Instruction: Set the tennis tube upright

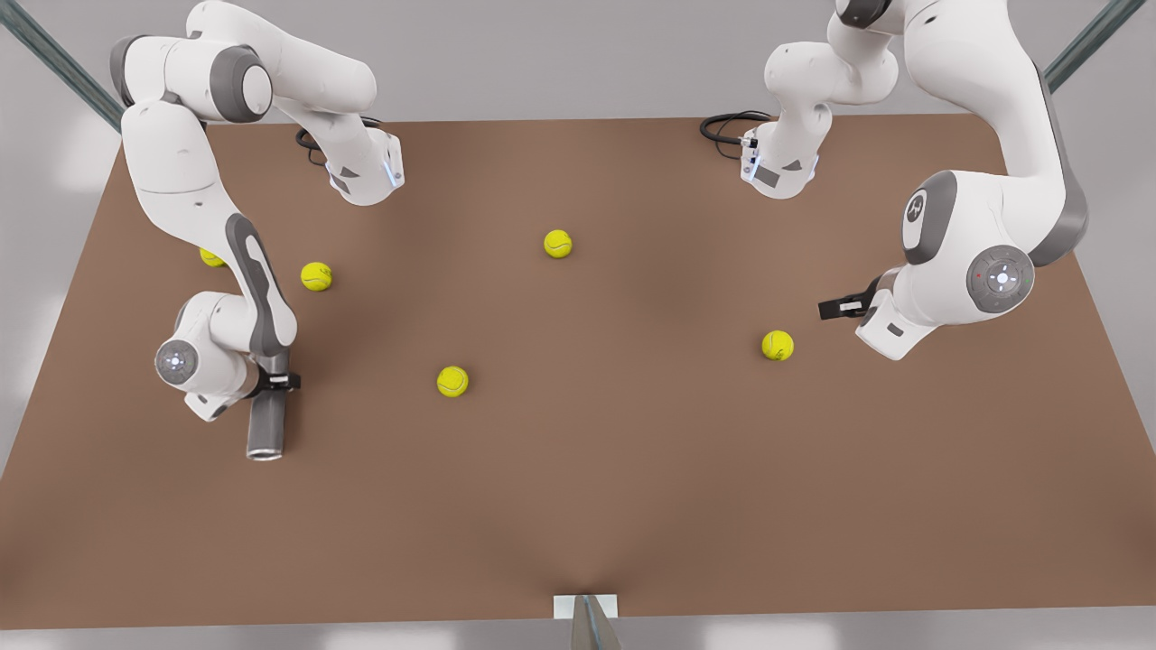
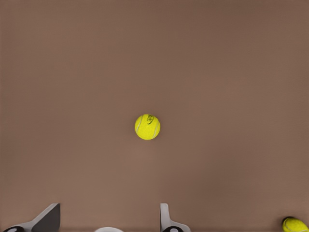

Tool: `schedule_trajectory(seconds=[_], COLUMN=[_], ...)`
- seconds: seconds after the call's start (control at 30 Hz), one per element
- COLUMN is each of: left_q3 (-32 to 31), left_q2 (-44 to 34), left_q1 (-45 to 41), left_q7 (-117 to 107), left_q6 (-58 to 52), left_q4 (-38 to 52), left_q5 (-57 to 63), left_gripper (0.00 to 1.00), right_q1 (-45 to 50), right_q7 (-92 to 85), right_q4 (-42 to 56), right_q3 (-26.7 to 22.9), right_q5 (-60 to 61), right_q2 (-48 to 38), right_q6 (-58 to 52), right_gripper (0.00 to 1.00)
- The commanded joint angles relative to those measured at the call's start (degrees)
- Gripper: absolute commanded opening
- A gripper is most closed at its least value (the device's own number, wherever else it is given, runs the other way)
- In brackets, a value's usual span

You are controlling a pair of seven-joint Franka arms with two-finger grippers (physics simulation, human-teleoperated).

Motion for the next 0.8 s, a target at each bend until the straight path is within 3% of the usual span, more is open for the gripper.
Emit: schedule_trajectory(seconds=[0.0, 0.1, 0.23, 0.27, 0.33, 0.4, 0.47, 0.6, 0.7, 0.77], left_q3=[0.0, 0.0, 0.0, 0.1, 0.1, 0.4, 0.4, 0.2, -0.2, -0.1], left_q2=[0.0, 0.0, 0.0, 0.0, 0.0, 0.3, 0.5, 4.8, 6.7, 6.8], left_q1=[0.1, 0.1, 0.2, 0.2, 0.2, 0.2, 0.3, 0.1, 0.3, -0.5], left_q7=[-0.5, -0.4, -0.4, -0.4, -0.4, -0.3, -0.3, 0.0, 0.1, 0.2], left_q6=[0.0, 0.0, 0.4, 0.7, 1.7, 2.1, 2.2, 7.2, 9.3, 10.8], left_q4=[0.0, 0.0, 0.0, 0.0, 0.0, 0.0, 0.0, -1.8, -0.1, 0.1], left_q5=[0.0, 0.0, 0.1, 0.1, 0.2, 0.2, 0.2, -0.2, -2.2, -4.0], left_gripper=[1.0, 1.0, 1.0, 1.0, 1.0, 1.0, 1.0, 1.0, 1.0, 1.0], right_q1=[0.3, 0.9, 1.9, 6.5, 17.7, 27.4, 33.9, 38.9, 45.5, 46.0], right_q7=[-2.4, -7.4, -13.8, -13.8, -13.4, -9.9, -7.0, -7.2, -7.2, -6.8], right_q4=[0.5, 0.5, 1.6, 3.4, 12.2, 20.8, 23.4, 27.3, 30.6, 32.1], right_q3=[0.3, 5.3, 21.2, 21.8, 21.6, 21.2, 20.9, 20.7, 14.6, 13.6], right_q5=[-1.1, -1.1, -1.7, -2.6, -6.7, -19.0, -25.5, -38.6, -40.8, -40.6], right_q2=[-1.3, -5.0, -7.8, -7.4, -3.0, 1.6, 3.7, 9.2, 14.0, 16.2], right_q6=[-3.0, -6.1, -6.4, -6.4, -6.5, -6.4, -6.0, -3.9, -1.1, -0.5], right_gripper=[0.48, 0.48, 0.5, 0.5, 0.49, 0.49, 0.49, 0.49, 0.49, 0.49])
